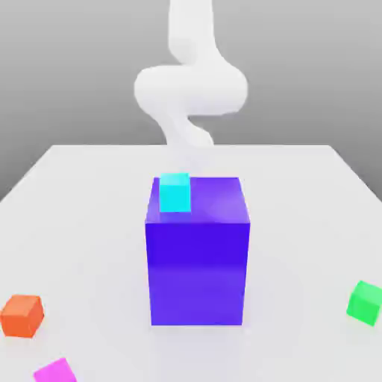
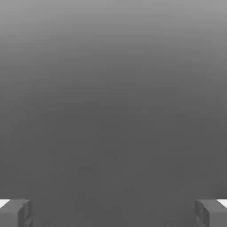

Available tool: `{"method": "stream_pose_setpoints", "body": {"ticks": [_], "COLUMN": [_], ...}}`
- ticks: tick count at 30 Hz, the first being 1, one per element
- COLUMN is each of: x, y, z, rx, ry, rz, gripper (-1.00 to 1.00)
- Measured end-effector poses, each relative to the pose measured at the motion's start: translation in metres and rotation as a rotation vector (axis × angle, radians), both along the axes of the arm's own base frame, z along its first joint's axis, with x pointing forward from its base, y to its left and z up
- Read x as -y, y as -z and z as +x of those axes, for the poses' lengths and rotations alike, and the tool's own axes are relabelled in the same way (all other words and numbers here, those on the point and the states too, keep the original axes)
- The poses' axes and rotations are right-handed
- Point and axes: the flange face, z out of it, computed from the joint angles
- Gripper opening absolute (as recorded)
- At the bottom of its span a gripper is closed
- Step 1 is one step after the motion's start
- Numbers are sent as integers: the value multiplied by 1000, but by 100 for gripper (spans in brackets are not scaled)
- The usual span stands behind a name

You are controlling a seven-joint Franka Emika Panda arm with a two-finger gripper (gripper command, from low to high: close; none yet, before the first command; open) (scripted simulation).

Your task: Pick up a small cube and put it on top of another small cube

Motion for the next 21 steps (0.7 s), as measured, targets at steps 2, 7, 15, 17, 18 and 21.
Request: {"method": "stream_pose_setpoints", "body": {"ticks": [2,7,15,17,18,21], "x": [10,38,91,108,115,137], "y": [25,90,213,247,264,317], "z": [26,80,138,146,149,155], "rx": [-50,-167,-346,-390,-411,-476], "ry": [51,175,379,436,464,547], "rz": [22,75,162,184,195,229], "gripper": [0,0,0,0,0,0]}}
